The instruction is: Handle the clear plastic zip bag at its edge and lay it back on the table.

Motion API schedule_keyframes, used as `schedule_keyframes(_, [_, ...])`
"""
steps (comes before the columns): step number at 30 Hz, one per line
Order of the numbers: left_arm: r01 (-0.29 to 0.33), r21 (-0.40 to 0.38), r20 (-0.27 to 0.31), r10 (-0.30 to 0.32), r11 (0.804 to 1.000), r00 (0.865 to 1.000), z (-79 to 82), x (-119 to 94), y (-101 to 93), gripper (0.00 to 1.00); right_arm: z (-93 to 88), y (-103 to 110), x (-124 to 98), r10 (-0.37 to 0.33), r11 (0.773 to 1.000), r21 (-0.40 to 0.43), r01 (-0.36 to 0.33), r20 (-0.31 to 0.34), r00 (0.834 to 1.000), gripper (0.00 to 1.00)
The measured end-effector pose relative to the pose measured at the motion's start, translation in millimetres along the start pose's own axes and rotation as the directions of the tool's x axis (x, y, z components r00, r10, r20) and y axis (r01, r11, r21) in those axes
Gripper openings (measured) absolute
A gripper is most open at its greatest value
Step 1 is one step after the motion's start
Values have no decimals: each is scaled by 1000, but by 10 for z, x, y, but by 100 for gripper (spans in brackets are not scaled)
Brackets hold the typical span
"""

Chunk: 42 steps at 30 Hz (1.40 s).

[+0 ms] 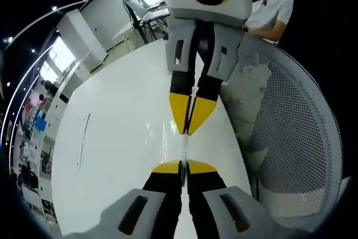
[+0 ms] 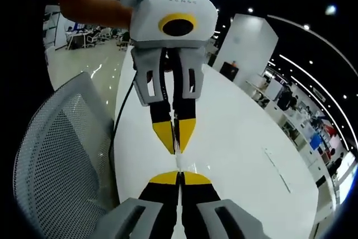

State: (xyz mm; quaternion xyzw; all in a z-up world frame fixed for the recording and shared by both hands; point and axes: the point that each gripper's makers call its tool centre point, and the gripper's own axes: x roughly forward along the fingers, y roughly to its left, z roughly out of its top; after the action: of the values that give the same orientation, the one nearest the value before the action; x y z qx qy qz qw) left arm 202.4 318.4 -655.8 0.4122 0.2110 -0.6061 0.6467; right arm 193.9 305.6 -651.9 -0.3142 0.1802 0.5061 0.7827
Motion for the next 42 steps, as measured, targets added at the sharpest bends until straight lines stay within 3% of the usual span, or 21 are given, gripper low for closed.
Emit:
schedule_keyframes(12, [-1, -9, -37, 0, 1000, 999, -54, 29, -11, 0, 15, 33, 6, 13, 999, 34, -13, 7, 1000, 4])
schedule_keyframes(42, [-6, -32, -24, 5, 999, 1000, 4, -10, -7, 0, 113, 45, 74, 40, 999, -3, -40, 22, 999, 5])
